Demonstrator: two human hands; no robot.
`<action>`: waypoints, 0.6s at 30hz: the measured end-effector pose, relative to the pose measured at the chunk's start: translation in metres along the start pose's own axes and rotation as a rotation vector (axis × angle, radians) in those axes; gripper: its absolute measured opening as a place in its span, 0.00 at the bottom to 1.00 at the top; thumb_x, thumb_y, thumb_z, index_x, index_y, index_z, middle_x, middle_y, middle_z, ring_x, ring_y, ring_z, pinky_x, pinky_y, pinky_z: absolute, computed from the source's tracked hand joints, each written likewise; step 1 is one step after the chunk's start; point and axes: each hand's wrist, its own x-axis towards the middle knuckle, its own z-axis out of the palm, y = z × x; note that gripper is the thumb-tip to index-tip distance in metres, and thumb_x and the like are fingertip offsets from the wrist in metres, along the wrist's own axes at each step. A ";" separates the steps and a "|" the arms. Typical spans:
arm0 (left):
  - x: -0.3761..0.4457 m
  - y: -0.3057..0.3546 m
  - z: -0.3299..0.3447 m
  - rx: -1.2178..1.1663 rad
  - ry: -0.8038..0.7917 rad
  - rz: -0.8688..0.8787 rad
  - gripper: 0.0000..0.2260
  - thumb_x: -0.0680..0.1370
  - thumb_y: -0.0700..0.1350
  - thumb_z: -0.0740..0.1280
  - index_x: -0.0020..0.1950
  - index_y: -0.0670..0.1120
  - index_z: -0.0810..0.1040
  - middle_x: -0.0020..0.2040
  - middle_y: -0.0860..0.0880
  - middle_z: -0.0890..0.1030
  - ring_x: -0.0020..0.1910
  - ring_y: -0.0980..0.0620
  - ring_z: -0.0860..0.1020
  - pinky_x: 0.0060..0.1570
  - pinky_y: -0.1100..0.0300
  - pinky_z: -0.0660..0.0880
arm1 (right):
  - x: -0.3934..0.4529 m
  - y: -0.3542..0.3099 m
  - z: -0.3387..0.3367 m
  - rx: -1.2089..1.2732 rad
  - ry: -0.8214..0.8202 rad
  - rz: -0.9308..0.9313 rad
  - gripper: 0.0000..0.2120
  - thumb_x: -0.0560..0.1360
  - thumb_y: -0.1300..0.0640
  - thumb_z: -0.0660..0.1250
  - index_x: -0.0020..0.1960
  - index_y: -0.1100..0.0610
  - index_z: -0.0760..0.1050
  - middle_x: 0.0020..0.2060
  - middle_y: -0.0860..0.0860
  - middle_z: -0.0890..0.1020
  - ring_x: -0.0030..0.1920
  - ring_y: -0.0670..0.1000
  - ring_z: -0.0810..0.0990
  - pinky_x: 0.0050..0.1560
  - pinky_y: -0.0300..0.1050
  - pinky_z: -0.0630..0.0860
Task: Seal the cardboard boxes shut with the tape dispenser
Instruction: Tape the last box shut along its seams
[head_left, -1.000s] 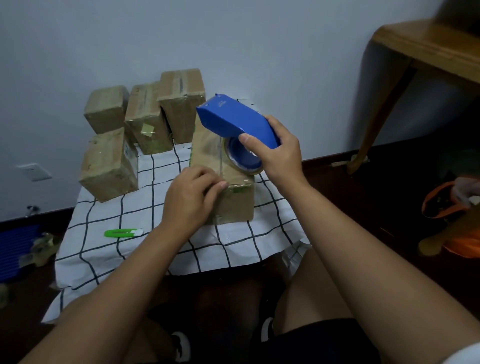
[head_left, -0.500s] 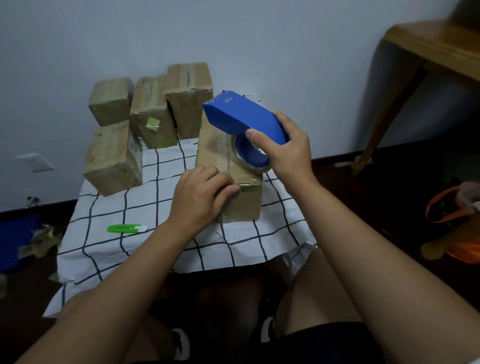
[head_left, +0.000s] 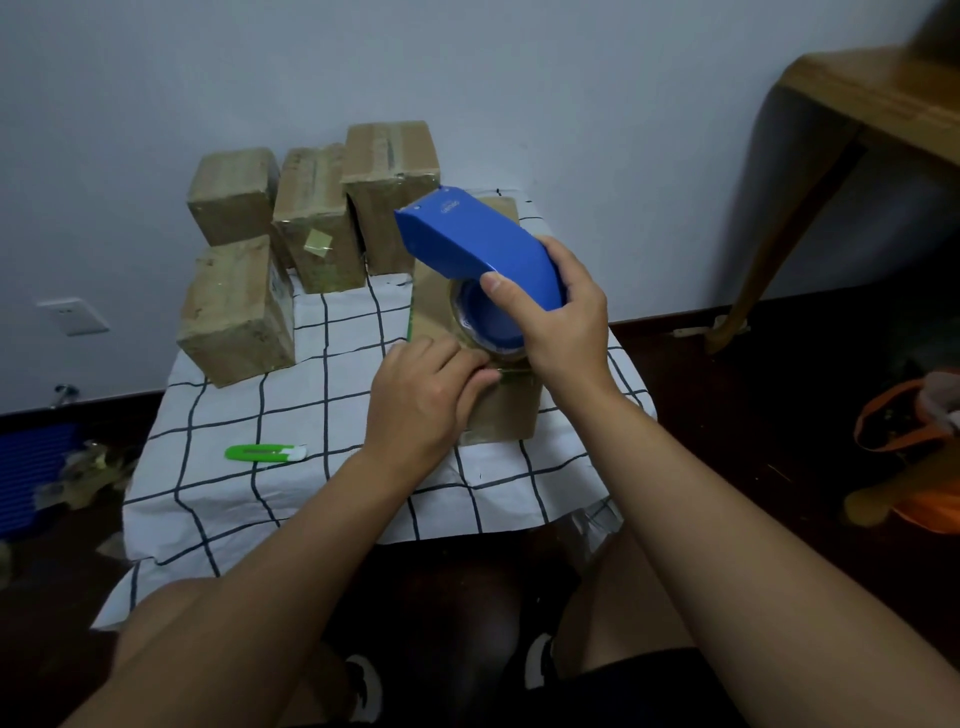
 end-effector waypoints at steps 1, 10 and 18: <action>-0.001 0.001 0.001 -0.003 0.016 -0.010 0.10 0.80 0.51 0.67 0.48 0.45 0.82 0.39 0.47 0.77 0.37 0.46 0.73 0.37 0.53 0.65 | -0.001 0.000 0.000 0.004 0.006 0.000 0.27 0.67 0.39 0.73 0.61 0.50 0.76 0.56 0.49 0.79 0.57 0.50 0.78 0.59 0.55 0.77; -0.007 0.002 0.014 0.006 0.094 -0.022 0.11 0.79 0.51 0.68 0.44 0.45 0.82 0.37 0.47 0.75 0.35 0.45 0.72 0.36 0.53 0.63 | -0.005 0.007 0.001 0.022 0.054 -0.017 0.26 0.69 0.41 0.74 0.62 0.53 0.76 0.55 0.49 0.80 0.55 0.49 0.78 0.57 0.52 0.78; -0.014 -0.010 -0.002 -0.194 0.042 -0.173 0.10 0.78 0.50 0.70 0.51 0.44 0.83 0.48 0.48 0.82 0.47 0.48 0.77 0.48 0.54 0.72 | -0.005 0.003 0.000 0.033 0.049 -0.023 0.21 0.71 0.46 0.74 0.59 0.54 0.77 0.53 0.50 0.80 0.53 0.51 0.79 0.55 0.53 0.79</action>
